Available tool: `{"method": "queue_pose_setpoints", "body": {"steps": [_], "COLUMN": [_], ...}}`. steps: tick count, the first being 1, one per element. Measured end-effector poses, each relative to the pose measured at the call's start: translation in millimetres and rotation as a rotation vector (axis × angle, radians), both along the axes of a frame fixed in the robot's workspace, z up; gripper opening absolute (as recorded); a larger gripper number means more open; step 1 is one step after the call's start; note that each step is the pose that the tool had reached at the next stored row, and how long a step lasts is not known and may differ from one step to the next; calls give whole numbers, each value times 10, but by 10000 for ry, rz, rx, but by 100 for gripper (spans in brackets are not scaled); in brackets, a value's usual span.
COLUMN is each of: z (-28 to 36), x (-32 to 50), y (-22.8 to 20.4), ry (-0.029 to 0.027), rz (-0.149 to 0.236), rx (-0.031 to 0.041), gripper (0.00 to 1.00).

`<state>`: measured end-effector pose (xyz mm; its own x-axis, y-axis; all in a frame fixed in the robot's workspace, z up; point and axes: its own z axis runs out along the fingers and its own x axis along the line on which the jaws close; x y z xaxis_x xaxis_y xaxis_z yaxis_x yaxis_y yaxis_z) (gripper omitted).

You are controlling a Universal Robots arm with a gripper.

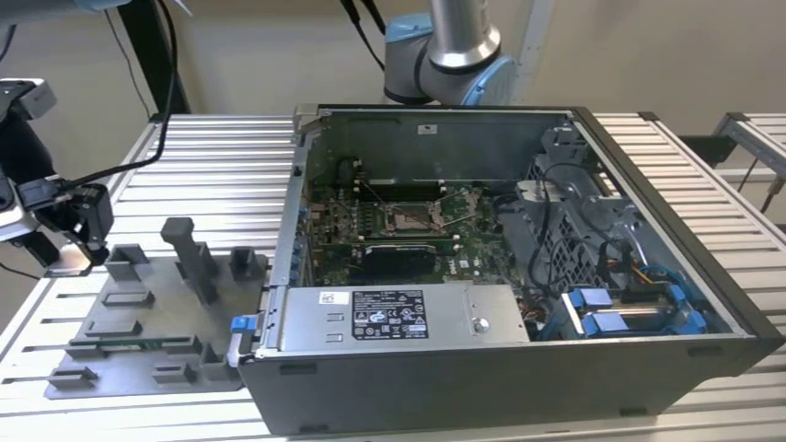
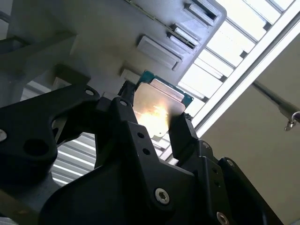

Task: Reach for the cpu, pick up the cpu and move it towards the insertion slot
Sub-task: 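Pick up the cpu and move it towards the insertion slot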

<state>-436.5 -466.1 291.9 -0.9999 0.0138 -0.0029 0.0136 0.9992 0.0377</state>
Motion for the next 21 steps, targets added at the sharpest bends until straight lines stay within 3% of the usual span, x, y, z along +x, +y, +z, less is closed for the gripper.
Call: {"method": "queue_pose_setpoints", "body": {"steps": [21], "z": [301], "x": [1], "y": [-1], "ry": [0], "rz": [2], "rx": [0], "gripper": [0]}}
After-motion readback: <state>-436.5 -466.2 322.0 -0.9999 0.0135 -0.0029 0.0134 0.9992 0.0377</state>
